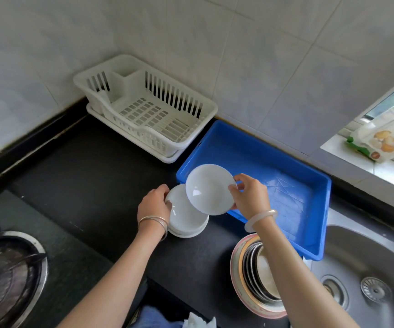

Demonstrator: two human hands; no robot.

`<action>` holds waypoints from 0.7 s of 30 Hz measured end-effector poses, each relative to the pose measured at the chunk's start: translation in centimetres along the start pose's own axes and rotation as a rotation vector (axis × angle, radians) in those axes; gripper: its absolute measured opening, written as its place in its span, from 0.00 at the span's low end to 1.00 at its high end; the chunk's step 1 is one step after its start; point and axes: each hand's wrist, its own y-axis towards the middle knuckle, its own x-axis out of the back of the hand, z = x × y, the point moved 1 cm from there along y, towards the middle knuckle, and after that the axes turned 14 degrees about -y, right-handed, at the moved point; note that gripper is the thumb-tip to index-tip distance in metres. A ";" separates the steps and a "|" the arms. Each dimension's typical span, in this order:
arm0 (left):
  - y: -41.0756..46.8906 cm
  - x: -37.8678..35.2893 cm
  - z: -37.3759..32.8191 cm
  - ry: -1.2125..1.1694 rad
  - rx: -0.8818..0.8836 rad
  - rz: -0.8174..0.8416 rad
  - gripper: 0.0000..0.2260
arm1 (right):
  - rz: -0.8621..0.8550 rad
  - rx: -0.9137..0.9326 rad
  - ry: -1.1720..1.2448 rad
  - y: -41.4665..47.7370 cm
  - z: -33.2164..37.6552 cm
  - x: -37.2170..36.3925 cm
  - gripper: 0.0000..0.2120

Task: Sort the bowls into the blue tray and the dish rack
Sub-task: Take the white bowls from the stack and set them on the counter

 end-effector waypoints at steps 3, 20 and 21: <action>0.2 1.0 0.1 -0.063 0.011 -0.011 0.03 | 0.005 0.030 0.046 0.2 0.7 1.0 0.04; 5.9 13.2 7.2 -0.578 0.237 -0.335 0.08 | 0.187 0.226 0.176 6.9 13.5 -3.7 0.09; 6.4 13.8 8.2 -0.574 0.252 -0.373 0.09 | 0.212 0.227 0.180 7.7 14.3 -5.0 0.09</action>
